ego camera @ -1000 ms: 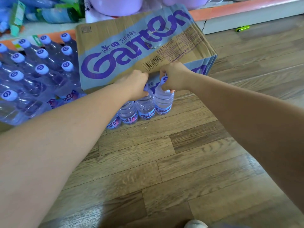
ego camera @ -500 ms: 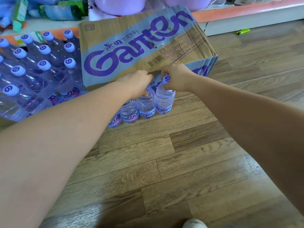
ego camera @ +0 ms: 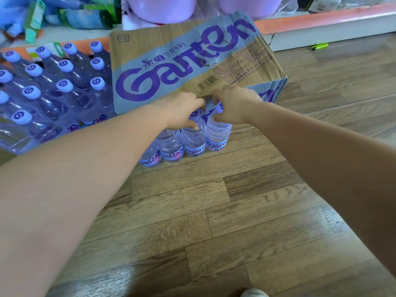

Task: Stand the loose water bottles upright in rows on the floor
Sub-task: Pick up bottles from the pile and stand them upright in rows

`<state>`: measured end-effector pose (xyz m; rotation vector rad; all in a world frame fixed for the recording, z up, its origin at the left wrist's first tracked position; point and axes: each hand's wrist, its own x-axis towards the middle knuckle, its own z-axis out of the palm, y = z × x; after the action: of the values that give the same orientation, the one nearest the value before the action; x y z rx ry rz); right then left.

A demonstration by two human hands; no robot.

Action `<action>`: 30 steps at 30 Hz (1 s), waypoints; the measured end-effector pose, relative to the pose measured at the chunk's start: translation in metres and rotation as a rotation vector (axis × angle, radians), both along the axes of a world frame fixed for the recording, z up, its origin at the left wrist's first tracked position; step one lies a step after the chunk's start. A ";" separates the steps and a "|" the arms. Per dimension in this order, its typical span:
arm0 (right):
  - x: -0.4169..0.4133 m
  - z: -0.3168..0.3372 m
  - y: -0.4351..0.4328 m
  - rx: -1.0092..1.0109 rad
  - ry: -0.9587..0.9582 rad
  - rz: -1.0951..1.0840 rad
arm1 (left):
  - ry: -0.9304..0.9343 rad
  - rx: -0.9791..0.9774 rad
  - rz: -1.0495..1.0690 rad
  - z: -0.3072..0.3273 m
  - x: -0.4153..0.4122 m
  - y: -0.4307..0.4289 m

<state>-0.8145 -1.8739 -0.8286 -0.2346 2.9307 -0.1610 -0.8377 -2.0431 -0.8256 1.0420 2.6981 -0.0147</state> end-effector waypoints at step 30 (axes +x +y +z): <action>-0.053 -0.024 -0.387 -0.247 -0.025 0.407 | 0.105 0.179 0.746 -0.017 -0.002 -0.405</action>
<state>-0.8678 -2.2610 -0.8529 -0.8475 2.7600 -0.4564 -0.8400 -2.4479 -0.8428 0.0157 3.0490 0.3158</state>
